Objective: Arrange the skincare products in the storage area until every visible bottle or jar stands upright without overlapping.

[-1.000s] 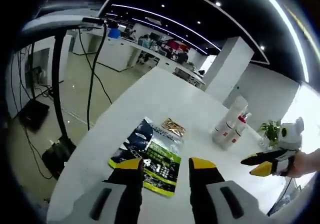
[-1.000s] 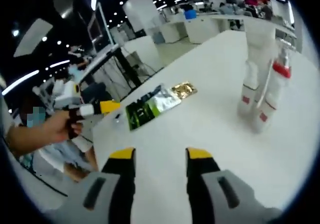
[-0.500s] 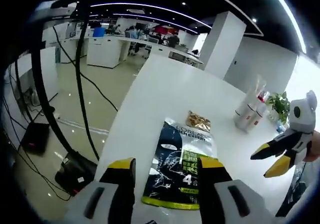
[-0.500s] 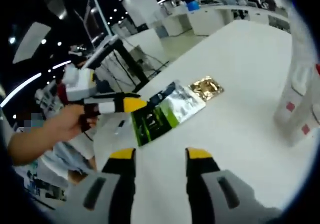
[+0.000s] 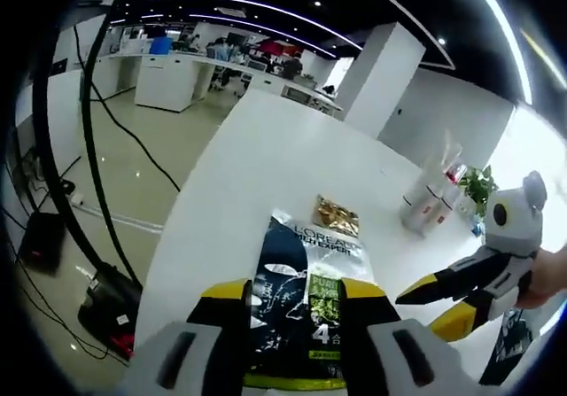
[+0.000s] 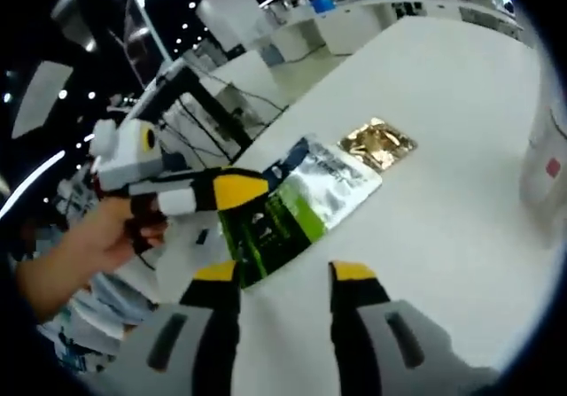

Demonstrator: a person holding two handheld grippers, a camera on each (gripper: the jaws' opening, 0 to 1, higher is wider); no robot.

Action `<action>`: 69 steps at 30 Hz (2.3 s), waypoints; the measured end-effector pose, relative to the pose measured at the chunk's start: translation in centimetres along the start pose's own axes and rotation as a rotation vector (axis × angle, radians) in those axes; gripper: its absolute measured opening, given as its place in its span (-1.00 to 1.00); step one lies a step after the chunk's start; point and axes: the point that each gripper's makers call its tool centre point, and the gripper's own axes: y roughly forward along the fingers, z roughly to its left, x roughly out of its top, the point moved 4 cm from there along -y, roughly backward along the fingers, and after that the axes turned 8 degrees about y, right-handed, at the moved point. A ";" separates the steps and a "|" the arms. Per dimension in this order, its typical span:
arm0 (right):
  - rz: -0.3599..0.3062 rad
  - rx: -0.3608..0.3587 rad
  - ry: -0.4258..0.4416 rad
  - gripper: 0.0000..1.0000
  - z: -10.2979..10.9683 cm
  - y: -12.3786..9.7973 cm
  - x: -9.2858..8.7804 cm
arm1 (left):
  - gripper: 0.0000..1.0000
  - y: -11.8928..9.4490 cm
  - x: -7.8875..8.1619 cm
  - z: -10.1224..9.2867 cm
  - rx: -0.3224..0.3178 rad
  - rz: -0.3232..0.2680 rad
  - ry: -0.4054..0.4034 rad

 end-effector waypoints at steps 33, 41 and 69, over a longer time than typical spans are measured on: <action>-0.104 0.027 0.175 -0.82 -1.5 1.2 0.7 | -0.76 -1.2 -1.5 -0.3 -0.194 -0.127 -0.510; -0.165 0.113 0.203 -1.00 -0.5 0.4 1.3 | -0.73 -2.1 -1.6 -0.9 -0.206 -0.142 -0.533; -0.268 0.426 0.223 -1.00 3.8 -4.1 4.9 | -0.69 -4.5 0.7 -4.1 -0.597 -0.388 -0.738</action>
